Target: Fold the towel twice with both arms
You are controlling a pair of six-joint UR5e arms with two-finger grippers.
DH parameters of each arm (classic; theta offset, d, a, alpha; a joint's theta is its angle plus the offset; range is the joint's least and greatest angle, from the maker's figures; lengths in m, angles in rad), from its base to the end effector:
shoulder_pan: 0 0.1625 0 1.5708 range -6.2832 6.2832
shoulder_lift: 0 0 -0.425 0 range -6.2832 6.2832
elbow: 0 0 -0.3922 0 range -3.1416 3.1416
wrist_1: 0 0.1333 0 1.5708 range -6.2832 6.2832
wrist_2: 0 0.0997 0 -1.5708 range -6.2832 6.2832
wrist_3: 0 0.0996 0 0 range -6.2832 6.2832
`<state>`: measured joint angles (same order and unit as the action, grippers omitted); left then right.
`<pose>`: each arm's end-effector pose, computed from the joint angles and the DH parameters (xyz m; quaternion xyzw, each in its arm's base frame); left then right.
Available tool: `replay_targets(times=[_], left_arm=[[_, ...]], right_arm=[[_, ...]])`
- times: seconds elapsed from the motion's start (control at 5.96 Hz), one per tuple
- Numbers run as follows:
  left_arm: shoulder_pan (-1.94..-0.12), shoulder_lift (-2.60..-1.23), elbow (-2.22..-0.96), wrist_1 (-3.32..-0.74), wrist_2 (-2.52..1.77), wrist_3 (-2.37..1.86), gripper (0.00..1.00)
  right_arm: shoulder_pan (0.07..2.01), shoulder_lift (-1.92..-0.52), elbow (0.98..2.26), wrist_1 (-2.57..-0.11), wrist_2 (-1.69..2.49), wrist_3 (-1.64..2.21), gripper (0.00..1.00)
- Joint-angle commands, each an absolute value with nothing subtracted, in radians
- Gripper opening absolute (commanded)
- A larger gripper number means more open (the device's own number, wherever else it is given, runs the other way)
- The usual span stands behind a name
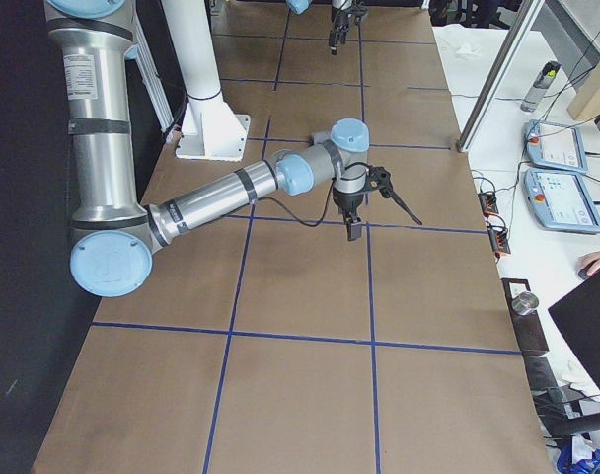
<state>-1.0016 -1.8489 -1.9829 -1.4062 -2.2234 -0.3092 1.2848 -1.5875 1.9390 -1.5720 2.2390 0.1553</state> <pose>0.2324 -0.4984 0.3399 0.0911 0.3848 0.2012 0.8962 -0.0672 -0.4822 0.4916 0.0900 -0.3511 -0.1178 0.9245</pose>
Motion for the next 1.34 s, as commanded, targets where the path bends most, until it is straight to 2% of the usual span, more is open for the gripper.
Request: replay_targets(times=[0.0, 0.34, 0.67, 1.17], left_arm=[[-1.27, -1.668, -1.924, -1.405, -2.4, -0.041, 1.0], [-1.391, -1.536, -1.817, -1.416, -2.384, -0.015, 1.0], [-1.454, -1.52, -1.668, -1.434, -2.381, 0.168, 1.0], [-1.456, -1.477, -1.68, -1.43, -2.37, 0.163, 1.0]], right_arm=[[1.481, -1.667, 1.867, -1.604, 2.296, -0.012, 1.0], [1.525, -1.774, 1.835, -1.595, 2.289, -0.018, 1.0], [1.525, -1.81, 1.792, -1.591, 2.292, -0.006, 1.0], [1.525, -1.81, 1.787, -1.589, 2.306, -0.008, 1.0]])
